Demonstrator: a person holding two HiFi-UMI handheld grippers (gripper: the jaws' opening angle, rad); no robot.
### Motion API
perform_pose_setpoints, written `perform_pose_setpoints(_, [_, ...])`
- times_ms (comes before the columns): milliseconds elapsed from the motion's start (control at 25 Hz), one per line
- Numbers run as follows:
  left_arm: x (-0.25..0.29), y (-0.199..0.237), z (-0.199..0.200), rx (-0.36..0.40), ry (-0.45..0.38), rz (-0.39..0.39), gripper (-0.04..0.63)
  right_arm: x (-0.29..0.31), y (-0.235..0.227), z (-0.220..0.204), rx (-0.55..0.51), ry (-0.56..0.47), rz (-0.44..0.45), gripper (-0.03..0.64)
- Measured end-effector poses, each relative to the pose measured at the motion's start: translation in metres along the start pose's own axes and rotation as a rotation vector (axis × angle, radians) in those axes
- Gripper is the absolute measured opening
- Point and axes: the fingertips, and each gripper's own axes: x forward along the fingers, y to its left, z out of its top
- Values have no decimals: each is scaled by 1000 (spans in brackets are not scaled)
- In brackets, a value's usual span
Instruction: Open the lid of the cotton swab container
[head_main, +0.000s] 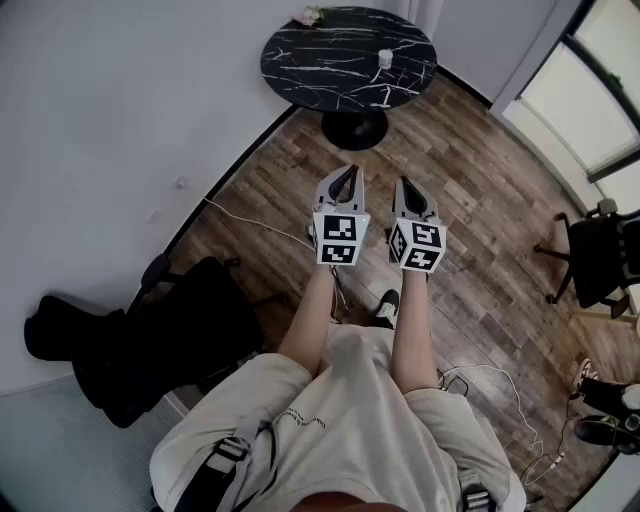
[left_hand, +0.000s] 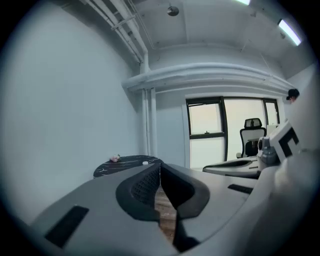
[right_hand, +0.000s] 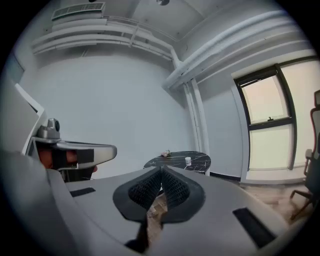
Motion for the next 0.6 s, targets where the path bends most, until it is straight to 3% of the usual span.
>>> perform_pose_setpoints(160, [23,-15,23,-24,-64,-13,23,2,-20,16,-35,-51,22,34])
perform_pose_setpoints(320, [33,-22,27,-88,-73,-4,23,5,-36,25,-2,-96,22,34])
perform_pose_setpoints(600, [53,-34,35,-58,-76,23,23,10,-49,36,10,-129,127,35])
